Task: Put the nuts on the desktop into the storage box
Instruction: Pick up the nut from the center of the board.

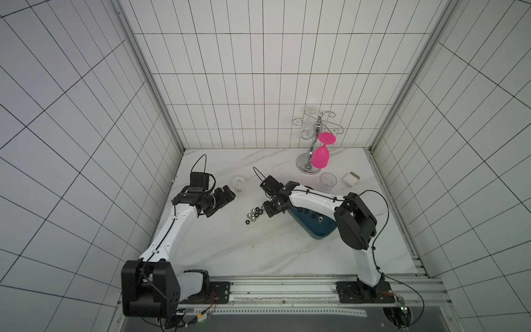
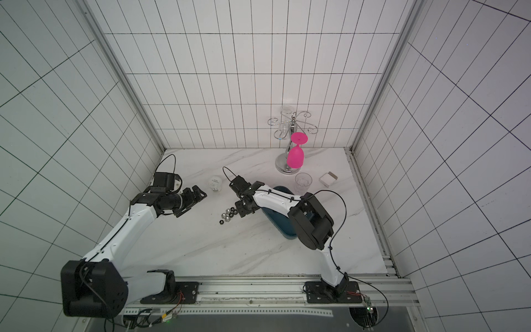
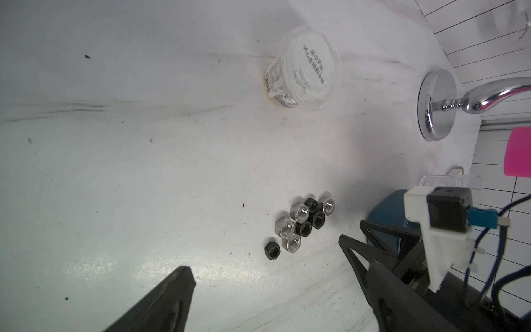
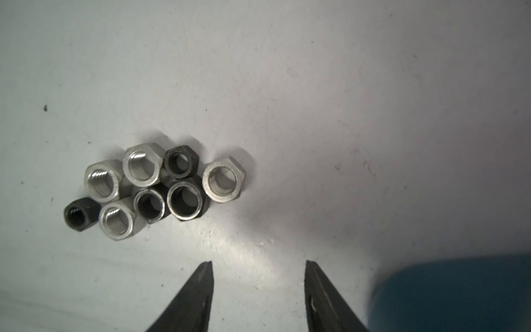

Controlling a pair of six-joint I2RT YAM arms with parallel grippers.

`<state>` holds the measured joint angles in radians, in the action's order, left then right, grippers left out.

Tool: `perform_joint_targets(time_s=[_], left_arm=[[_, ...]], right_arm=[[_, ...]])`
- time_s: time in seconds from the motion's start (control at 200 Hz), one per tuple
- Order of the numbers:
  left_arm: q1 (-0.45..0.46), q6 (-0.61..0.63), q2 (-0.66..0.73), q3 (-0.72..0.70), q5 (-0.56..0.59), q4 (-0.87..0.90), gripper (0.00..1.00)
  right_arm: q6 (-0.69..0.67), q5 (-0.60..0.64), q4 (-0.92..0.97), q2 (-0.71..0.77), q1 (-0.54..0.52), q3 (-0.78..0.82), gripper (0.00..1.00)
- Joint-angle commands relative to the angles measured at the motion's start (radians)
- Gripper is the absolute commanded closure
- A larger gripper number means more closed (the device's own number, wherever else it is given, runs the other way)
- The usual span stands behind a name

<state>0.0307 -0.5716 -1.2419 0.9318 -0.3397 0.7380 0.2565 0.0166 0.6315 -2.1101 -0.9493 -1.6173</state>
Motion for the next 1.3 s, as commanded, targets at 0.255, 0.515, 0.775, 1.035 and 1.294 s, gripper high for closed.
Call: perform_joint_targets(time_s=[0.255, 0.515, 0.775, 1.035, 1.294], left_arm=[[-0.006, 0.034, -0.005, 0.013, 0.003, 0.005, 0.02], [-0.009, 0.052, 0.006, 0.024, 0.015, 0.034, 0.02], [-0.014, 0.074, 0.036, 0.032, 0.021, 0.066, 0.02], [-0.016, 0.081, 0.046, 0.049, 0.008, 0.082, 0.02], [0.068, 0.067, 0.062, 0.047, -0.008, 0.027, 0.02]], right_arm=[[-0.059, -0.011, 0.065, -0.105, -0.002, -0.104, 0.48], [-0.069, -0.02, 0.062, -0.152, -0.011, -0.16, 0.48], [-0.076, -0.03, 0.084, -0.207, -0.022, -0.257, 0.61], [-0.076, -0.034, 0.078, -0.191, -0.03, -0.253, 0.81], [-0.066, 0.03, 0.016, 0.08, -0.027, -0.077, 0.83]])
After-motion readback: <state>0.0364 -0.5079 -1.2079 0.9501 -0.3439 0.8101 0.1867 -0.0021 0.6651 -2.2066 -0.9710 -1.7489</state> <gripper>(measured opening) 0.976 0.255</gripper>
